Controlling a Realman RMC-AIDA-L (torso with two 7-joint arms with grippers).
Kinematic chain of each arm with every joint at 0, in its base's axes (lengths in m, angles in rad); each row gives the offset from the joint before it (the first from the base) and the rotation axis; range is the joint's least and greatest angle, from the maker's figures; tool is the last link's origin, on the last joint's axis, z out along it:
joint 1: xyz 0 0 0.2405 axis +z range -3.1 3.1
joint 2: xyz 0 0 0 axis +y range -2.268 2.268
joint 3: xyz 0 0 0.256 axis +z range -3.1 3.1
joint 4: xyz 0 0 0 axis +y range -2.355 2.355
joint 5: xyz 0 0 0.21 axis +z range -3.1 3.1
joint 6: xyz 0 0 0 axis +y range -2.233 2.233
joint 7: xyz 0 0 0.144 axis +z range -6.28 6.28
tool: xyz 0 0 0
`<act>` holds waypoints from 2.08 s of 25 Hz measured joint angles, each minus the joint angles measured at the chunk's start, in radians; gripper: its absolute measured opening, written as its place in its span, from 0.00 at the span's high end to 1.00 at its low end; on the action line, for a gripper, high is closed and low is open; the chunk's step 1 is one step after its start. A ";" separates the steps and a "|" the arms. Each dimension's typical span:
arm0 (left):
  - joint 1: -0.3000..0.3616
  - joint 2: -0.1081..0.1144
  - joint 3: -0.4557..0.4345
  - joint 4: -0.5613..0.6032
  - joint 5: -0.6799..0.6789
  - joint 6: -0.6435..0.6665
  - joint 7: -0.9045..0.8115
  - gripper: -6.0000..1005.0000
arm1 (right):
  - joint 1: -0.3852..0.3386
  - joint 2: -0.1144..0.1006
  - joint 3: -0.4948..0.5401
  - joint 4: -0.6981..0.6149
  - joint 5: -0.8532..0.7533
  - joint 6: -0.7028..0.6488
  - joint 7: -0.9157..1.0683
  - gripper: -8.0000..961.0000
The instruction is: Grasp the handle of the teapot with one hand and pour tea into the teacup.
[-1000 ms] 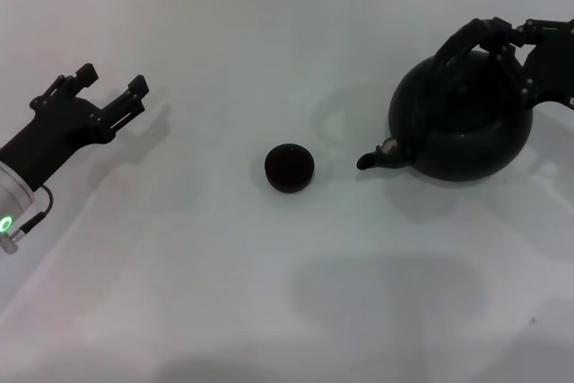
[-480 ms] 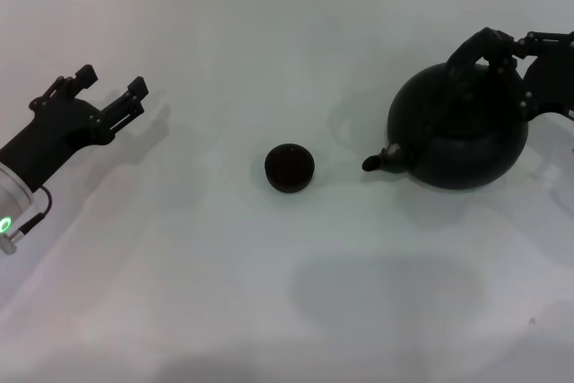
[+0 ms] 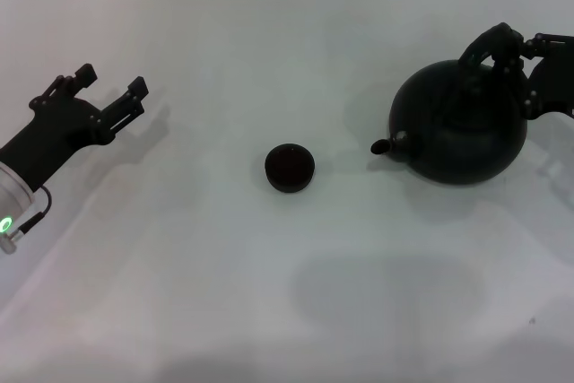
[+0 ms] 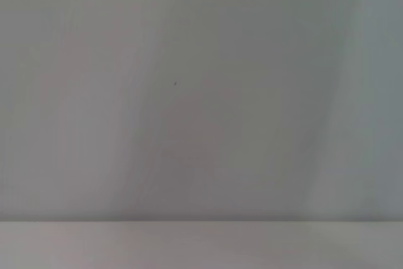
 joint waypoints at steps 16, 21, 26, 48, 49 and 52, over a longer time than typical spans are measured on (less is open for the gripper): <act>-0.003 -0.002 -0.005 -0.008 -0.004 0.000 0.001 0.14 | 0.007 0.003 0.050 0.034 0.004 -0.002 0.008 0.63; -0.005 -0.002 -0.005 -0.008 -0.004 0.000 0.001 0.14 | 0.010 0.000 0.052 0.040 0.005 0.000 0.056 0.52; -0.005 -0.001 -0.005 -0.009 -0.004 0.000 0.001 0.14 | -0.007 -0.002 0.105 0.042 0.004 0.042 0.098 0.21; 0.009 0.003 -0.029 -0.006 -0.099 -0.002 0.084 0.14 | -0.159 -0.010 0.288 0.080 -0.001 0.225 0.133 0.11; 0.012 0.003 -0.045 -0.007 -0.100 -0.007 0.088 0.14 | -0.166 -0.011 0.301 0.080 0.001 0.237 0.140 0.11; 0.025 0.003 -0.077 -0.002 -0.100 -0.023 0.107 0.14 | -0.178 -0.008 0.396 0.088 0.002 0.247 0.133 0.11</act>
